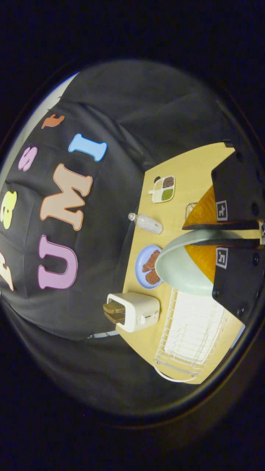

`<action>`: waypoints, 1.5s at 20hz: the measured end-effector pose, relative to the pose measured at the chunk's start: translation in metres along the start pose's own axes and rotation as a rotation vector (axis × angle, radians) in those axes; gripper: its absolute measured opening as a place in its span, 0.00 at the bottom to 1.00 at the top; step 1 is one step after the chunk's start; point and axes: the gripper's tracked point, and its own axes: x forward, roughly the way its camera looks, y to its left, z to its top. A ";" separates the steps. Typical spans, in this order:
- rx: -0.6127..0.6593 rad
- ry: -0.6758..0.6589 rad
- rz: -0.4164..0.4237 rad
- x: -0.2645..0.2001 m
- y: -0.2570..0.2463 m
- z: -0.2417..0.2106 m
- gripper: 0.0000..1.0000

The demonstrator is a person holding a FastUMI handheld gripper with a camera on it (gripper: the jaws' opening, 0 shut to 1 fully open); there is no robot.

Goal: Take the plate from the dish rack, then take the spoon from the basket and place it into the plate.

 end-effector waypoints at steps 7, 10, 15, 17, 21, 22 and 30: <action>0.161 0.004 0.163 -0.019 -0.078 -0.076 0.12; 0.235 0.008 0.225 -0.019 -0.103 -0.121 0.12; 0.378 0.033 0.320 0.003 -0.110 -0.198 0.12; 0.406 0.069 0.312 0.024 -0.118 -0.229 0.12; 0.452 0.092 0.283 0.058 -0.126 -0.263 0.12; 0.484 0.093 0.305 0.064 -0.121 -0.265 0.12; 0.473 0.123 0.300 0.099 -0.118 -0.296 0.14</action>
